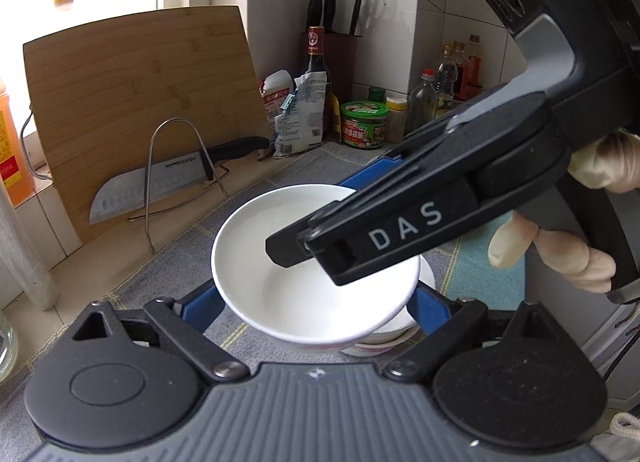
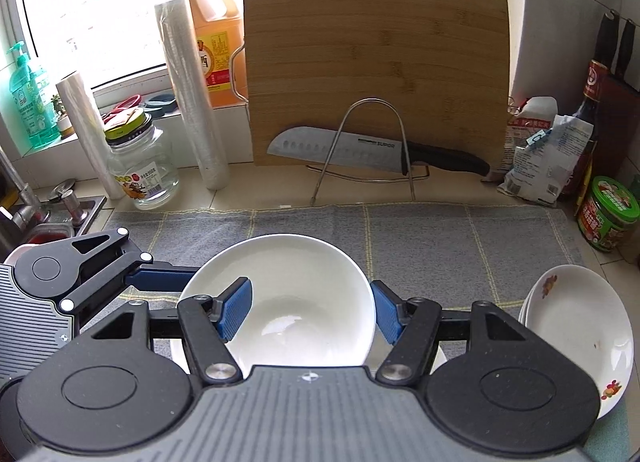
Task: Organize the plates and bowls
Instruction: 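Lower the bowl onto the nested bowls and open the right tool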
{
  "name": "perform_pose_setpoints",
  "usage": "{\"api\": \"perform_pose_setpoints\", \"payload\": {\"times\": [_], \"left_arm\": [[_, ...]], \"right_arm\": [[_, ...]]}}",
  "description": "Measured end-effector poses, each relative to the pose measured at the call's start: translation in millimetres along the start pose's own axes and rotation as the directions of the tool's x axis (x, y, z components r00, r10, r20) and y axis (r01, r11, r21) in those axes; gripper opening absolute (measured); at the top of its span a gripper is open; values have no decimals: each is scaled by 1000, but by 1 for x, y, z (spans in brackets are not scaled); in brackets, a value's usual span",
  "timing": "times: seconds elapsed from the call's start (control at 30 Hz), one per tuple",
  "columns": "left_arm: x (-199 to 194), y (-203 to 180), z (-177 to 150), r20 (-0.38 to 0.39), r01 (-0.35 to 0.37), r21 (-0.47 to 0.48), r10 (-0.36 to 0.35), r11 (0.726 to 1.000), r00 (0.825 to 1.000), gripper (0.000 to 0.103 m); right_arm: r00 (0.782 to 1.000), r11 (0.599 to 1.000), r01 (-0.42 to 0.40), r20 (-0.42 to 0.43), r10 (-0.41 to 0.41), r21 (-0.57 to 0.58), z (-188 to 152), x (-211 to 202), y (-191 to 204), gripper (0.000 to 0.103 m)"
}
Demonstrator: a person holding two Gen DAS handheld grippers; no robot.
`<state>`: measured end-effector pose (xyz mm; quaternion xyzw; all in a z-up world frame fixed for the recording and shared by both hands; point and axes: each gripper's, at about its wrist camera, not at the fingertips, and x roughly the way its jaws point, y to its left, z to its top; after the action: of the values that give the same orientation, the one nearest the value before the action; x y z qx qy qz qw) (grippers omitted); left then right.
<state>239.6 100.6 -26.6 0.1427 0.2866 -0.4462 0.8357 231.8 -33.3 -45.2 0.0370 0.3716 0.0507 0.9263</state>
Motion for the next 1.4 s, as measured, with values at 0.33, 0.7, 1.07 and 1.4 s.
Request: {"api": "perform_pose_setpoints", "payload": {"times": [0.33,0.7,1.07,1.4], "left_arm": [[38,-20,9,-33,87,43,-85,995,996,96],[56,-23,3,-89,109,43,-105,993,990,96],[61,-25,2,-102,110,49,-105,993,989,96],[63,-26,2,-107,106,73,-98,992,989,96]], "right_arm": [[998,994,58,-8,-58,97,-20,-3,-42,70],[998,989,47,-38,-42,143,-33,13,-56,70],[998,987,45,-51,-38,152,-36,20,-58,70],[998,986,44,-57,-35,159,-38,23,-60,70]]}}
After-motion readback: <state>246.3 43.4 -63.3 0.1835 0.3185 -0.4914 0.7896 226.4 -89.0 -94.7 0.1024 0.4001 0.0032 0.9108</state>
